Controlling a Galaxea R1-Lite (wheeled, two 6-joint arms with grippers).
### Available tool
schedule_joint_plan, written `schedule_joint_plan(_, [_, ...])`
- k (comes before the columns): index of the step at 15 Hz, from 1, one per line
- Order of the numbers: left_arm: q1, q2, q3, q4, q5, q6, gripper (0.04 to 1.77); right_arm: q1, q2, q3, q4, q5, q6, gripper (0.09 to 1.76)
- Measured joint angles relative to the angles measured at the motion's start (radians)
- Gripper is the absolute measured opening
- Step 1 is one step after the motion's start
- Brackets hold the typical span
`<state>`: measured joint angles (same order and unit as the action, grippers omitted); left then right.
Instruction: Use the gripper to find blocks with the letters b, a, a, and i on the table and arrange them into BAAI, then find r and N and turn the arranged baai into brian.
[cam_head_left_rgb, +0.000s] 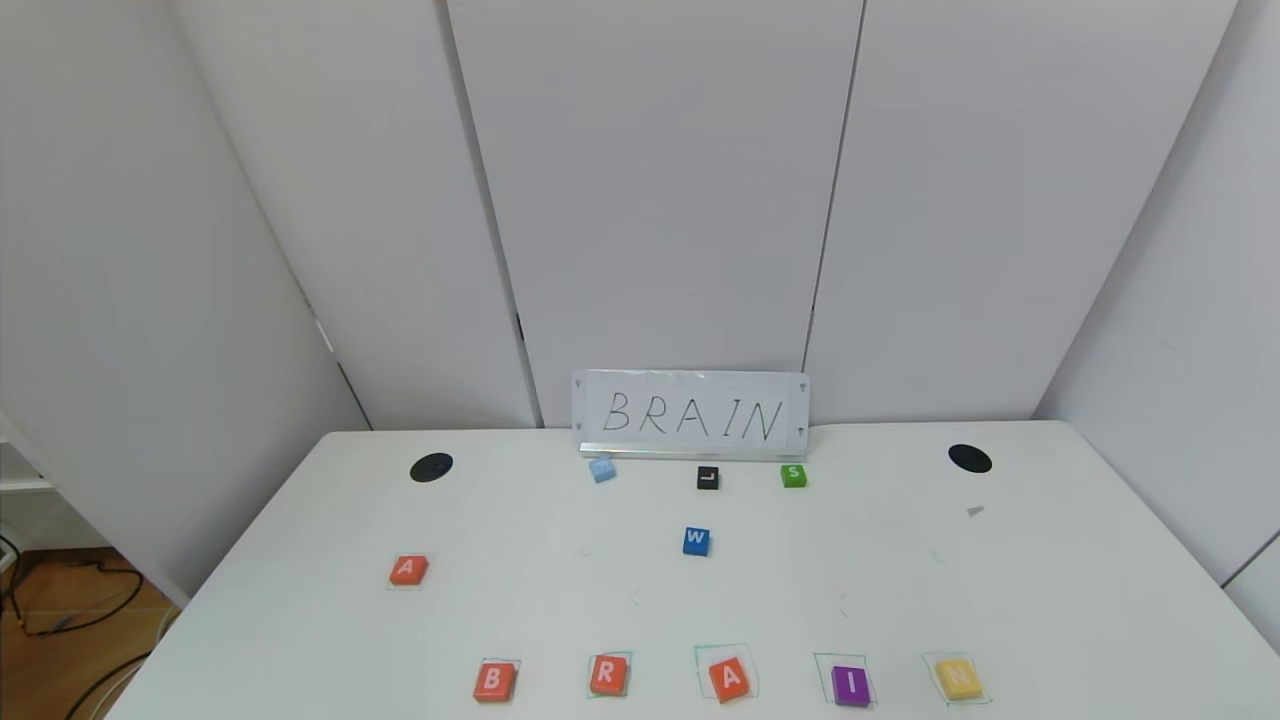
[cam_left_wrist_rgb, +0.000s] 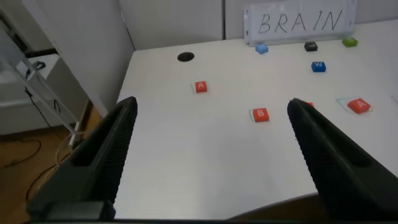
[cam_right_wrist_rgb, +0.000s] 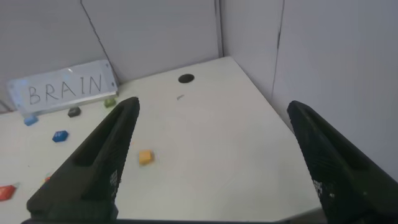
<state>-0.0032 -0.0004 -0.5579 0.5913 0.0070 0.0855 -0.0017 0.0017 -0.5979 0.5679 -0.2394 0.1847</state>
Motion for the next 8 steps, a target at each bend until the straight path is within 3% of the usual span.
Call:
schedule_joint_plan(4, [0.000, 0.000, 0.082, -0.234, 0.004, 0.000, 1.72, 0.000, -0.001, 0.148, -0.296, 0.039, -0.039, 1.71])
schedule_joint_plan(8, [0.000, 0.000, 0.255, -0.457, 0.017, 0.000, 1.72, 0.000, -0.002, 0.369, -0.556, 0.066, -0.075, 1.71])
